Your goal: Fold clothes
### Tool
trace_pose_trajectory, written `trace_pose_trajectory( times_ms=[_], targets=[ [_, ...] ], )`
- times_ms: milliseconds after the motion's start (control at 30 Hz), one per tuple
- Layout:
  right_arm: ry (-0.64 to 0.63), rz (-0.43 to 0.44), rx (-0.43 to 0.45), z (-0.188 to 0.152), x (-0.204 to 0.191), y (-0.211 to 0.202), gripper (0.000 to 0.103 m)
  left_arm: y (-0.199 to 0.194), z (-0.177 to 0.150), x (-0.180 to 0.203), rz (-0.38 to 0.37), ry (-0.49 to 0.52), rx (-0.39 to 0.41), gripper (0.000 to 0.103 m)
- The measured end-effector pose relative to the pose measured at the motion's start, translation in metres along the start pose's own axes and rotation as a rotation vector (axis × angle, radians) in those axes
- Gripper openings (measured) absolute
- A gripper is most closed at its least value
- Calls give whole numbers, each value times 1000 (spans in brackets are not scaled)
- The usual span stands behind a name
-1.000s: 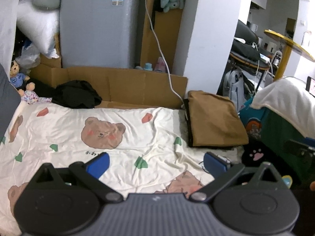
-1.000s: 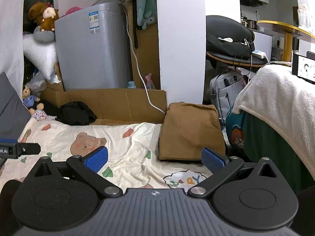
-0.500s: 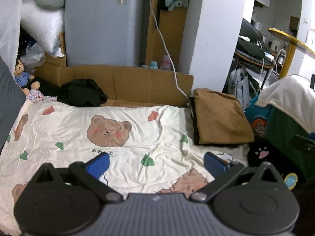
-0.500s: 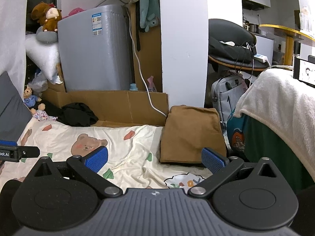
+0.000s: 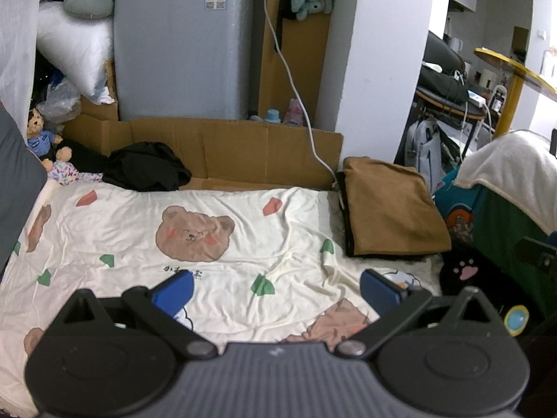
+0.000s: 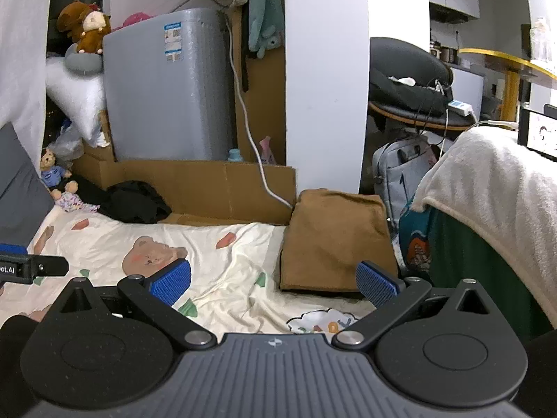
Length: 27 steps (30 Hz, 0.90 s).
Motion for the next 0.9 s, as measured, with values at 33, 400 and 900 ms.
trace_pose_trajectory(
  times_ms=[33, 400, 900],
  targets=[
    [6, 4, -2, 0, 1, 0, 103, 0, 0, -1, -2, 2, 0, 103],
    [8, 10, -4, 1, -1, 0, 103, 2, 1, -13, -11, 16, 1, 103],
    [2, 8, -4, -4, -6, 0, 103, -3, 5, -8, 6, 33, 21, 103]
  ],
)
Point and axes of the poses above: each gripper's, at about its wrist camera, not at the fingertips, and y roughly the way its jaws point, x to its right, z to its top, the point moved 5 cm from there along y, roughly the way its jaws point, and after that the axes turned 3 degrees about y, right-handed, at the moved point
